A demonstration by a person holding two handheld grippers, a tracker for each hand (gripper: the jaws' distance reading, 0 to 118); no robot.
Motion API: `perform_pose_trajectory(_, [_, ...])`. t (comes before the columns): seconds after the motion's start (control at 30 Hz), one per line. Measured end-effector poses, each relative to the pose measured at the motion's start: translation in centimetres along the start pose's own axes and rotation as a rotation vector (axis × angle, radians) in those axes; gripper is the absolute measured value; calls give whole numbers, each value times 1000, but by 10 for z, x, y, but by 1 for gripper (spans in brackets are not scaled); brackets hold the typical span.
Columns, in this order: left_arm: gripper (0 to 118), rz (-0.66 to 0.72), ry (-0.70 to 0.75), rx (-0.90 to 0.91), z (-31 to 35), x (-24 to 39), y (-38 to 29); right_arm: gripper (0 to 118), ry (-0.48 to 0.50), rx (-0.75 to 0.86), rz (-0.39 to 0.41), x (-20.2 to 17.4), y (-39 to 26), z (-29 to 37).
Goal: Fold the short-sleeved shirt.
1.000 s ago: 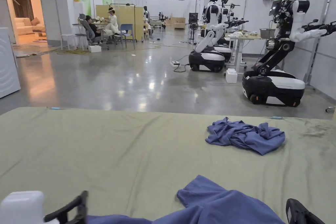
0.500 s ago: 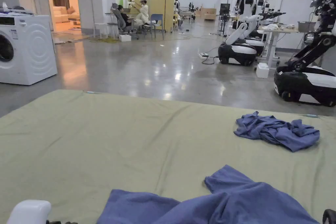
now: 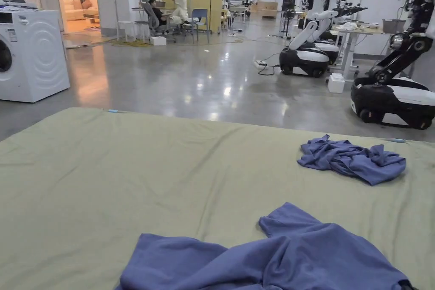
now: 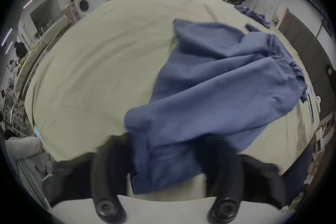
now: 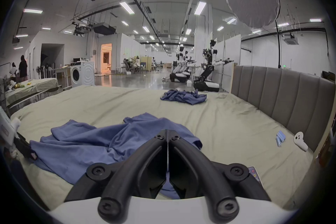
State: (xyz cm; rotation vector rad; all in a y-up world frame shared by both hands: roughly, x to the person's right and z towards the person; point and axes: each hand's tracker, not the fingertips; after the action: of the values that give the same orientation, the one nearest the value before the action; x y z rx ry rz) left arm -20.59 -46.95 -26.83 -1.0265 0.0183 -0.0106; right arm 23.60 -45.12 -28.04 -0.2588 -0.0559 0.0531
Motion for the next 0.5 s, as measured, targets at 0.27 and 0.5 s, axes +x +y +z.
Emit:
perform_pose_trajectory(0.27, [4, 62, -77, 114, 7, 5, -2, 118, -22, -531, -84, 47, -39, -64])
perform_pose_trajectory(0.5, [5, 98, -92, 154, 5, 5, -2, 101, -12, -683, -100, 58, -67, -88])
